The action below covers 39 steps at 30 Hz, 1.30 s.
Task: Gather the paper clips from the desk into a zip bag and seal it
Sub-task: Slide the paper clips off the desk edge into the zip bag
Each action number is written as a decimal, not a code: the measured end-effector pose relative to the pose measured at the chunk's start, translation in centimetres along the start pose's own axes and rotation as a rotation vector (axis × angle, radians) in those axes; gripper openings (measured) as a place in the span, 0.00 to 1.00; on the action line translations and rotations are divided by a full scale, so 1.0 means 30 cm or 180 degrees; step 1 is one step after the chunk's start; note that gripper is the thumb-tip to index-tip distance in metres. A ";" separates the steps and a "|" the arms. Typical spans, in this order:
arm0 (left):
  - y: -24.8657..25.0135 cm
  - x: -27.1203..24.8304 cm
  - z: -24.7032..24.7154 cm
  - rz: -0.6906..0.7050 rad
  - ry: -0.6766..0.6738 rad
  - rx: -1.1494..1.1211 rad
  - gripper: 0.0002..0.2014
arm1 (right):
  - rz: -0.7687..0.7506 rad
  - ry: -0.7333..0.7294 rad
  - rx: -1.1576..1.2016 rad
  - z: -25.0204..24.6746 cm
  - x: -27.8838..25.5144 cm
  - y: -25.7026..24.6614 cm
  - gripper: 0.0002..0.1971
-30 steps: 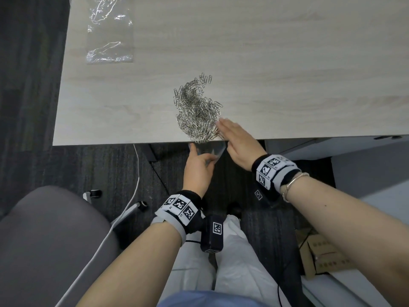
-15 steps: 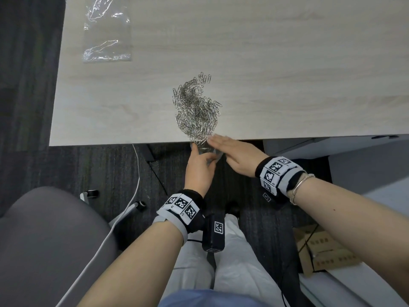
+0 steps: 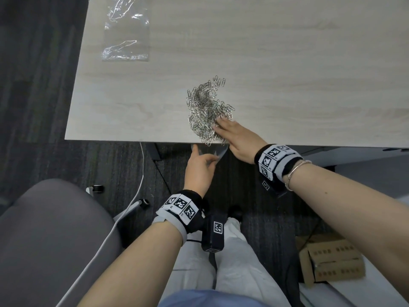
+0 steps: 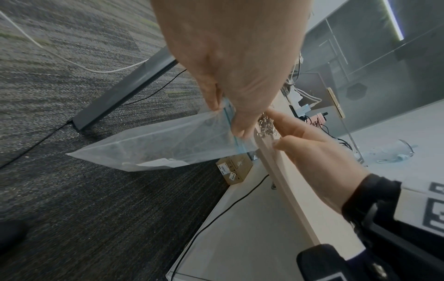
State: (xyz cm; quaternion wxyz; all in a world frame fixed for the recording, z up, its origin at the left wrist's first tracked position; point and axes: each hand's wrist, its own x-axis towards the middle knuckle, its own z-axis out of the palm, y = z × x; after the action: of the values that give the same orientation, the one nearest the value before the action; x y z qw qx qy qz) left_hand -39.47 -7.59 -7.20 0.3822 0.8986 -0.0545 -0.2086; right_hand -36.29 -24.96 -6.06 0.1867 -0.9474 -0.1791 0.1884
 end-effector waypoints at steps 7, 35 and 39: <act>0.001 -0.009 -0.006 -0.0072 -0.0050 -0.0104 0.10 | -0.0191 -0.0094 -0.0103 0.054 -0.047 -0.044 0.36; -0.007 -0.012 -0.011 -0.0079 -0.0054 -0.0199 0.09 | 0.0006 -0.0105 0.0113 0.097 -0.094 -0.129 0.38; -0.011 -0.007 -0.012 -0.0044 -0.0054 -0.0171 0.08 | -0.0056 0.0140 0.0389 0.091 -0.086 -0.131 0.35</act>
State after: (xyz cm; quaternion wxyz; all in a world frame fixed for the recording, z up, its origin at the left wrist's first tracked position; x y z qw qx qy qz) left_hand -39.54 -7.05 -7.14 0.4043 0.8865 -0.0460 -0.2203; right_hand -40.75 -21.84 -6.00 0.2497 -0.9365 -0.1714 0.1764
